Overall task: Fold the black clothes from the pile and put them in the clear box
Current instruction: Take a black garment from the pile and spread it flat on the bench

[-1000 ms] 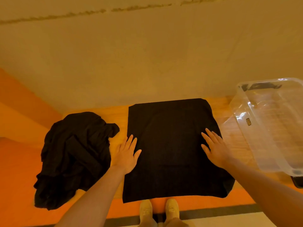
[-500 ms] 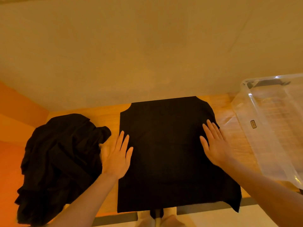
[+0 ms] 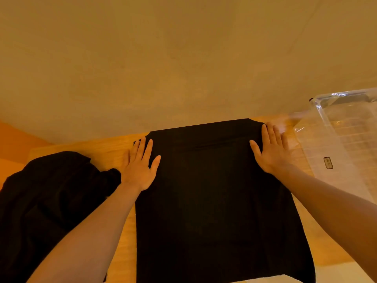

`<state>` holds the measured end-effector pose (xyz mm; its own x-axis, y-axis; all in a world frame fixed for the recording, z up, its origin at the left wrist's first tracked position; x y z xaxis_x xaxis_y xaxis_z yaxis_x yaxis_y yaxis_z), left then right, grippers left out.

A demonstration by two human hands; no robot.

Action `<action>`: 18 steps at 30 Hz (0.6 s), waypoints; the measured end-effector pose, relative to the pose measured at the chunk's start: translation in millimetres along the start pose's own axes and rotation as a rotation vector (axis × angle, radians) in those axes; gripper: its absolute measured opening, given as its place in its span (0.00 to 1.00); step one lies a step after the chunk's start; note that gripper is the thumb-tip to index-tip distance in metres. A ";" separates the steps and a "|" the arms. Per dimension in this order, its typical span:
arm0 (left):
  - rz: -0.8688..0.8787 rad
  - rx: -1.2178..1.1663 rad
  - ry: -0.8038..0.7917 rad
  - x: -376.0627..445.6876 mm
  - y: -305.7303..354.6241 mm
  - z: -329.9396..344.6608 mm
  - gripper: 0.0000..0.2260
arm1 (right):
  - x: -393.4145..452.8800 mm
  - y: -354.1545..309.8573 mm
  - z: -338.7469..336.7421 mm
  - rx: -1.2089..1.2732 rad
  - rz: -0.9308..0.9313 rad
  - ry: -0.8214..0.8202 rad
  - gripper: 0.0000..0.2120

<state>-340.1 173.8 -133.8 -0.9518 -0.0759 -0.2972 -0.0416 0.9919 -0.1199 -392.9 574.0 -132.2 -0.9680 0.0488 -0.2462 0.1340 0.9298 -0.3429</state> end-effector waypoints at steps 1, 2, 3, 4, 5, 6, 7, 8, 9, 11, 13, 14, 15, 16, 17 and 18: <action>0.003 -0.009 0.010 -0.5 -0.1 -0.1 0.28 | 1.0 1.0 -1.1 -0.020 -0.016 0.002 0.37; 0.003 -0.018 0.022 -1.2 0.3 0.3 0.28 | 1.7 0.4 -1.4 -0.035 -0.041 0.007 0.38; 0.003 -0.021 0.037 -1.9 1.0 1.2 0.28 | 1.8 -1.9 -1.2 -0.046 -0.075 0.007 0.38; 0.002 -0.022 0.053 -2.4 2.0 1.6 0.28 | 1.7 -5.5 0.3 -0.057 -0.122 -0.002 0.38; 0.000 -0.022 0.065 -2.7 2.4 2.2 0.28 | 1.4 -10.0 2.7 -0.064 -0.173 -0.016 0.37; -0.003 -0.021 0.072 -1.8 2.8 2.4 0.28 | 1.1 -13.5 4.9 -0.062 -0.215 -0.032 0.36; -0.006 -0.019 0.073 -0.6 2.8 2.3 0.29 | 1.7 -14.8 6.0 -0.051 -0.239 -0.042 0.36; -0.008 -0.017 0.069 1.7 2.4 1.7 0.29 | 4.2 -13.9 5.5 -0.038 -0.245 -0.042 0.37; -0.008 -0.015 0.066 4.7 1.6 0.5 0.29 | 8.6 -11.4 4.0 -0.028 -0.239 -0.036 0.37; -0.004 -0.005 0.058 11.6 0.3 -3.0 0.29 | 19.4 -4.5 -0.4 -0.028 -0.208 -0.020 0.38; 0.002 0.013 0.045 18.1 0.0 -4.9 0.29 | 29.9 1.5 -3.9 -0.051 -0.174 -0.019 0.39; -0.001 0.022 0.037 20.4 0.3 -6.0 0.29 | 33.7 3.6 -4.8 -0.064 -0.159 -0.021 0.39; -0.007 0.032 0.032 21.7 0.9 -6.9 0.29 | 35.4 4.9 -5.8 -0.075 -0.144 -0.017 0.39; -0.016 0.042 0.035 21.8 2.7 -9.1 0.29 | 35.4 5.4 -7.2 -0.081 -0.133 -0.006 0.39; -0.023 0.051 0.052 20.3 5.5 -12.2 0.29 | 33.3 4.0 -8.4 -0.080 -0.133 0.008 0.39; -0.019 0.058 0.086 16.8 10.3 -16.4 0.28 | 28.5 0.1 -9.5 -0.074 -0.156 0.024 0.38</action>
<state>-361.5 184.5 -124.5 -0.9736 -0.0834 -0.2125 -0.0448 0.9826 -0.1804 -422.4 578.9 -130.6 -0.9807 -0.0904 -0.1733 -0.0333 0.9509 -0.3076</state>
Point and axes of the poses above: each hand's wrist, its own x-axis towards the middle knuckle, its own z-axis out of the palm, y = z × x, the point moved 8 cm from there along x, towards the middle knuckle, and after that the axes turned 13 degrees about x, right-handed, at the moved point
